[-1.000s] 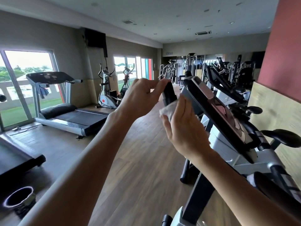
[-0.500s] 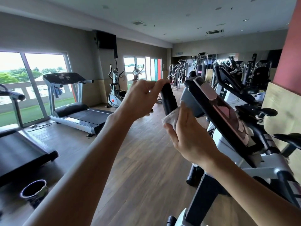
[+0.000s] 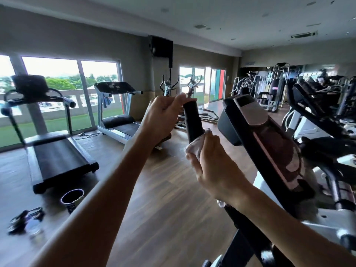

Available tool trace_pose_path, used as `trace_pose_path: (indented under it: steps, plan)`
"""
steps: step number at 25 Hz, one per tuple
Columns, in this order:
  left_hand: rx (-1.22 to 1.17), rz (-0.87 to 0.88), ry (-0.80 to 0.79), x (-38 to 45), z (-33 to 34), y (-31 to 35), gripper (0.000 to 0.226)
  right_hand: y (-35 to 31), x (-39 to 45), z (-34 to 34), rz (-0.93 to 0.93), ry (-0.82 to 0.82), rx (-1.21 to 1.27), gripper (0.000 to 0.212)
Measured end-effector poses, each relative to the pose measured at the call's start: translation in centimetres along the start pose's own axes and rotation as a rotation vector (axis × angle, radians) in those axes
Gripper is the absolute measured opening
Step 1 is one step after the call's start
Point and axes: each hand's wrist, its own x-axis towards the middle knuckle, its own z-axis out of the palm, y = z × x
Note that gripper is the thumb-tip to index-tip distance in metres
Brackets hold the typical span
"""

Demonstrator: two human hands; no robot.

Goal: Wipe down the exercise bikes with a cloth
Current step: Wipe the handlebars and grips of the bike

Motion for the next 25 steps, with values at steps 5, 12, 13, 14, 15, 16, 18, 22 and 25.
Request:
trace_pose_path:
  steps: [5, 12, 13, 14, 15, 16, 18, 22, 25]
  plan:
    - [0.048, -0.085, 0.087, -0.3, 0.6, 0.9, 0.035, -1.1, 5.8, -0.2, -0.060, 0.221, 0.134, 0.082]
    - [-0.023, -0.096, 0.070, -0.9, 0.2, 1.1, 0.034, -0.5, 2.5, 1.2, -0.082, 0.191, 0.028, 0.079]
    - [-0.035, -0.091, 0.063, -0.8, 0.1, 1.0, 0.034, -0.2, 1.2, 1.1, -0.075, 0.125, -0.007, 0.081]
    - [-0.046, -0.085, 0.052, -0.7, 0.1, 1.0, 0.035, 0.0, 0.3, 0.8, -0.058, 0.061, 0.002, 0.083]
    - [-0.046, -0.078, 0.043, -0.5, 0.0, 0.9, 0.036, 0.3, -0.2, 0.4, -0.037, 0.008, 0.033, 0.086]
    - [-0.033, -0.065, 0.033, -0.3, -0.1, 0.7, 0.034, 0.5, -0.4, 0.1, -0.023, -0.023, 0.055, 0.089]
    - [0.007, -0.009, -0.014, 0.4, -0.6, -0.3, 0.030, 0.4, -0.4, -0.2, -0.015, -0.026, 0.037, 0.091]
    - [0.022, 0.212, -0.207, 2.7, -1.7, -2.6, 0.026, -0.2, -0.5, -0.3, 0.064, -0.049, -0.001, 0.091]
    - [0.000, 0.341, -0.282, 4.3, -1.4, -3.5, 0.028, -0.5, -0.8, 0.0, 0.109, 0.005, -0.169, 0.091]
